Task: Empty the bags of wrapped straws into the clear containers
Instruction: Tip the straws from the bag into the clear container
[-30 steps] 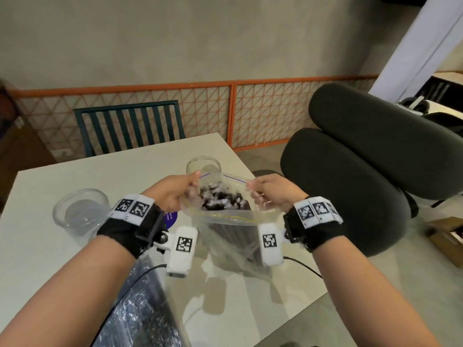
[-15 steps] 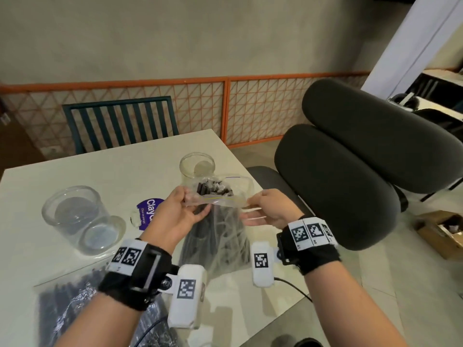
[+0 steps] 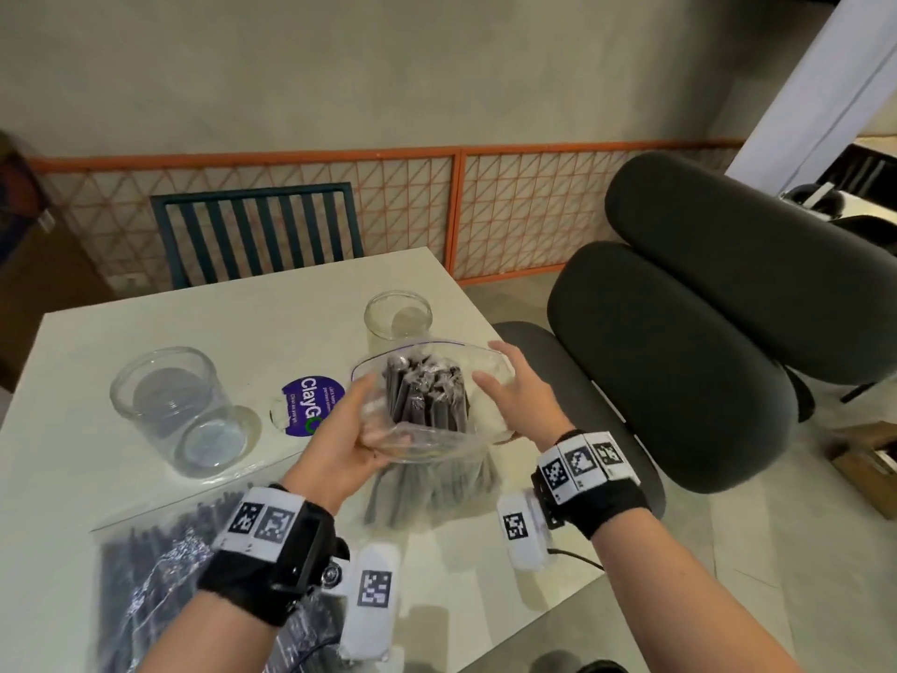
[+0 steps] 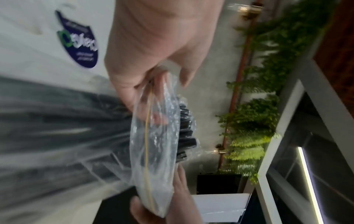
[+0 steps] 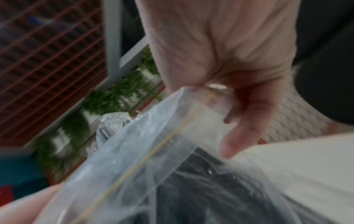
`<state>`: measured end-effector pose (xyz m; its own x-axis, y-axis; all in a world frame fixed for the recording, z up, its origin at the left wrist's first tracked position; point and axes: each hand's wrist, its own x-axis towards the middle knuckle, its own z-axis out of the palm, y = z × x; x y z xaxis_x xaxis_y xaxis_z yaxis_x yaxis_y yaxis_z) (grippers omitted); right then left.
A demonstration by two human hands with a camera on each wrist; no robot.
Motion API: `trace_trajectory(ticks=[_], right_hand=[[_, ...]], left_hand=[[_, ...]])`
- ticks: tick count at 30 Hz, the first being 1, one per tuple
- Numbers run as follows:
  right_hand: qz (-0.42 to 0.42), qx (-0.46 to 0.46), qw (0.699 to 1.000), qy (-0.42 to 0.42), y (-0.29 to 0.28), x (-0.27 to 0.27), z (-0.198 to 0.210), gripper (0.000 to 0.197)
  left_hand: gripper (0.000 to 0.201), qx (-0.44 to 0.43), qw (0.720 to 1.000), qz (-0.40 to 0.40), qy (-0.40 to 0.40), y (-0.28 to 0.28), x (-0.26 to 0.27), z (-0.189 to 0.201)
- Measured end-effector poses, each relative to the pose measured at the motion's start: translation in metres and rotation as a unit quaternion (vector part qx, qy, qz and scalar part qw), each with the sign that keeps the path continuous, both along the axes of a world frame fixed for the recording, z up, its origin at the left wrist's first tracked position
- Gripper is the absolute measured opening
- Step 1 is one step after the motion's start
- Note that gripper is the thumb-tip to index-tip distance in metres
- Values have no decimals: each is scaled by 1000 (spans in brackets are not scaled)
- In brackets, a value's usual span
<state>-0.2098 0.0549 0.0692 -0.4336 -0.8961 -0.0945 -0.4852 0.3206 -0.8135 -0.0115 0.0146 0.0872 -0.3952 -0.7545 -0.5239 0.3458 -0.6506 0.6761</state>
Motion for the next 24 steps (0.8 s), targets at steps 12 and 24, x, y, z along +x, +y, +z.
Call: trace_trajectory(ticks=[12,24], right_hand=[[-99,76,865,-485,-18,-7,-10,26],[-43,3,913,-406,14,-6,6,77]], left_hand=[[41,126,991,-30,-41,-23,5,-15],[11,24,983,-125,-133,-11,21,-18]])
